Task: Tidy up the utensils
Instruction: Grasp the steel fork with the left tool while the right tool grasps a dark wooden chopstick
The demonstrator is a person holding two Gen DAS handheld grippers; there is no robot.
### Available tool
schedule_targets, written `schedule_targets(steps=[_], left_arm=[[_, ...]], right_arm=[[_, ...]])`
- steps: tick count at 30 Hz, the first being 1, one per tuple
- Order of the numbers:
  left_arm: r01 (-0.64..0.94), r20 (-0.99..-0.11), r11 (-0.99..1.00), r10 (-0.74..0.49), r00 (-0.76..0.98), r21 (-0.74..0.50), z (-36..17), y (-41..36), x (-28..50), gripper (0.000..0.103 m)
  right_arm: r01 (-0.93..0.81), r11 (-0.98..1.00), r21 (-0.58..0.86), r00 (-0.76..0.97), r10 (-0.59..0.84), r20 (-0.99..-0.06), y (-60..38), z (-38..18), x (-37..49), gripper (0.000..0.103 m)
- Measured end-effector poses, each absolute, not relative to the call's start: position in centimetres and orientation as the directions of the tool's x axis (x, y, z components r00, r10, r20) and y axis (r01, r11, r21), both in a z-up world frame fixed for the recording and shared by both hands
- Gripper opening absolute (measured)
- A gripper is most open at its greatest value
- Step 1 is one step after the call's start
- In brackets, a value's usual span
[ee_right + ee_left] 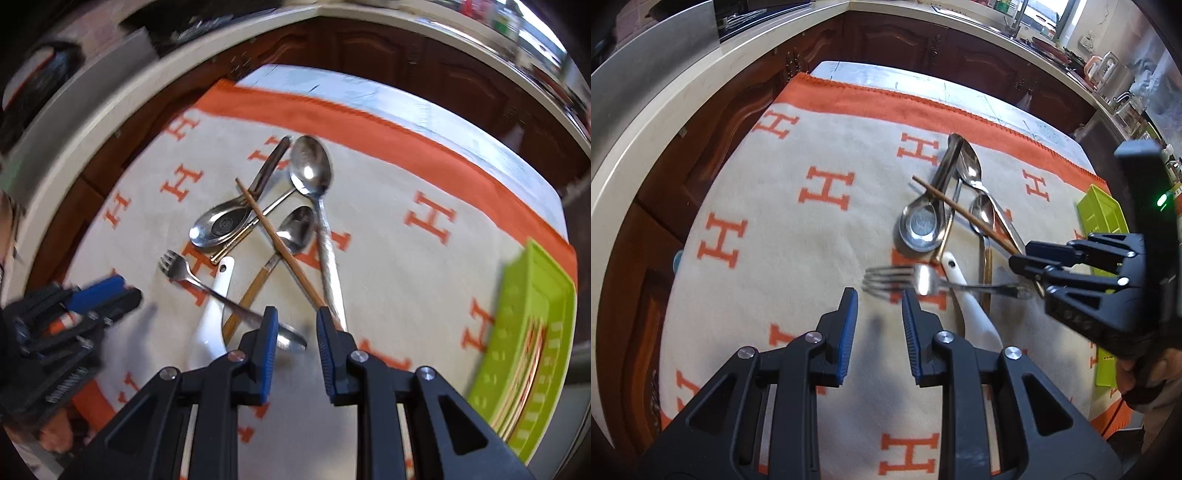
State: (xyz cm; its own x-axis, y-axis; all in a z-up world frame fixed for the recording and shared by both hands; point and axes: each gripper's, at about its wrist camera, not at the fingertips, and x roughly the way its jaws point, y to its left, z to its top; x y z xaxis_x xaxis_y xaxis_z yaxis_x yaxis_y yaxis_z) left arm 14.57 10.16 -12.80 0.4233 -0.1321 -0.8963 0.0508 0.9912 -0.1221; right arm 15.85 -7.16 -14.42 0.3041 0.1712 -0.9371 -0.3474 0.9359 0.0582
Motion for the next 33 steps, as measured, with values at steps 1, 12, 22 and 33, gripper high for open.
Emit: schedule_targets(steps=[1,12,22,33], left_arm=[[0.054,-0.897,0.991,-0.132,0.422,-0.121,-12.7,10.2,14.8,0.021],[0.091,-0.909,0.988,-0.154,0.386,-0.128,-13.6,9.3,16.7,0.021],[0.085,-0.915,0.981,-0.195,0.354,-0.176,-14.0,9.8,16.5,0.021],[-0.008,-0.880,0.917,-0.380,0.283,-0.399,-16.8,10.2,16.5,0.021]], right_arm=[[-0.367,0.929,0.042,0.299,0.160,-0.941,-6.8,-14.9,16.2,0.021],[-0.512,0.854,-0.093,0.317,0.087,-0.944,-4.5,-16.9,16.7,0.019],[-0.449,0.893,0.015,0.274,0.154,-0.949,-4.9,-16.1,16.4,0.006],[-0.292,0.922,0.255,0.253,0.332,-0.909,-8.7,-15.4,13.8,0.006]])
